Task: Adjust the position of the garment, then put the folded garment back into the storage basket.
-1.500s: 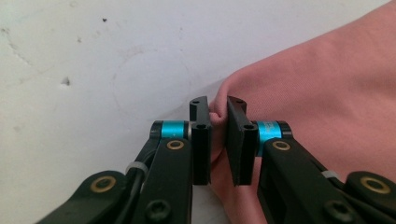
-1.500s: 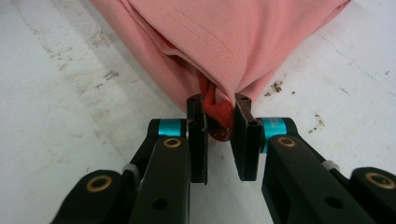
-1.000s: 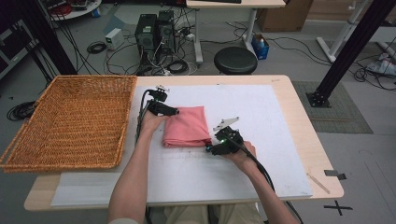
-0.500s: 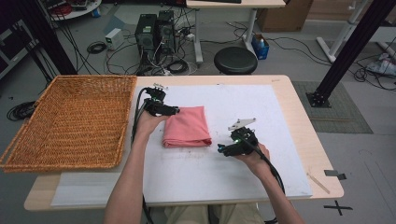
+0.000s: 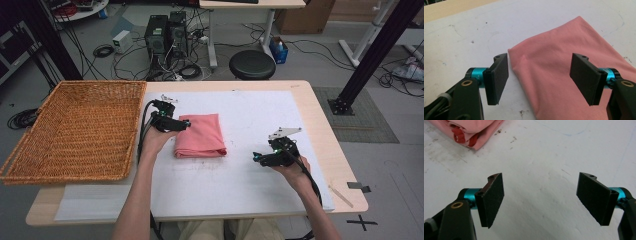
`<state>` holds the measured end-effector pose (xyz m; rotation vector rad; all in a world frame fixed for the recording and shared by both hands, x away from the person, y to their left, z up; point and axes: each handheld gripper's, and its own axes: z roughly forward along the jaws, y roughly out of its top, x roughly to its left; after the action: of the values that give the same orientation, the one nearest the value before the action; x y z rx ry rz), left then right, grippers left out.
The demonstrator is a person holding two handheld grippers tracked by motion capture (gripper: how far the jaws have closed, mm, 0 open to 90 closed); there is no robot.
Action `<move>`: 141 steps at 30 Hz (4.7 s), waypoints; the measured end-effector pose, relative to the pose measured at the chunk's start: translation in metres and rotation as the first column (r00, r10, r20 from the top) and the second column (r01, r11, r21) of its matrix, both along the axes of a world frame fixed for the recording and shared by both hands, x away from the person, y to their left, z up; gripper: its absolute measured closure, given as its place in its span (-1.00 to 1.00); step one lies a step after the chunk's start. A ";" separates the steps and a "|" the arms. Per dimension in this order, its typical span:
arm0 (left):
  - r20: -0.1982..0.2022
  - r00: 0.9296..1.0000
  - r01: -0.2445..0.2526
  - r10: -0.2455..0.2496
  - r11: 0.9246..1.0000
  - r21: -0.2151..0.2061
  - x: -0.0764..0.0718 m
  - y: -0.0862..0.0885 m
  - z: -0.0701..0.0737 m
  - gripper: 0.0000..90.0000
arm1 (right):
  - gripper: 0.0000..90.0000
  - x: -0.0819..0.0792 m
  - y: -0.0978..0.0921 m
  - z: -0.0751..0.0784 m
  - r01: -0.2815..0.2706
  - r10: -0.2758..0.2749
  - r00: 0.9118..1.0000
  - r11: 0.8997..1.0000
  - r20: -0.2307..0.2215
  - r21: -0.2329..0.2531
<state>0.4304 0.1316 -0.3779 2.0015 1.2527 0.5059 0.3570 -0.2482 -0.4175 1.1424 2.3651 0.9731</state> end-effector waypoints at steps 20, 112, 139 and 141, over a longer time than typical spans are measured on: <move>-0.007 1.000 0.001 -0.001 1.000 -0.007 -0.008 -0.004 -0.003 -0.30 | -0.52 -0.007 -0.029 0.000 0.064 -0.064 0.998 0.997 0.005 0.034; -0.669 0.713 -0.282 0.209 0.960 0.000 0.059 -0.046 -0.034 -0.72 | -0.50 -0.017 -0.020 -0.004 0.001 -0.001 1.000 1.000 0.000 0.015; -0.588 0.688 -0.377 0.425 0.902 0.209 0.059 -0.101 -0.042 -0.96 | -0.49 -0.017 -0.025 -0.006 0.005 -0.005 1.000 1.000 0.004 0.021; -0.585 0.688 -0.377 0.430 0.900 0.218 0.059 -0.102 -0.042 -0.96 | -0.49 -0.018 -0.025 -0.005 0.004 -0.004 1.000 1.000 0.003 0.023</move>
<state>0.4894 0.0292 -0.4197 2.0272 2.1495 0.0686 0.3394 -0.2736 -0.4226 1.1529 2.3540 1.0022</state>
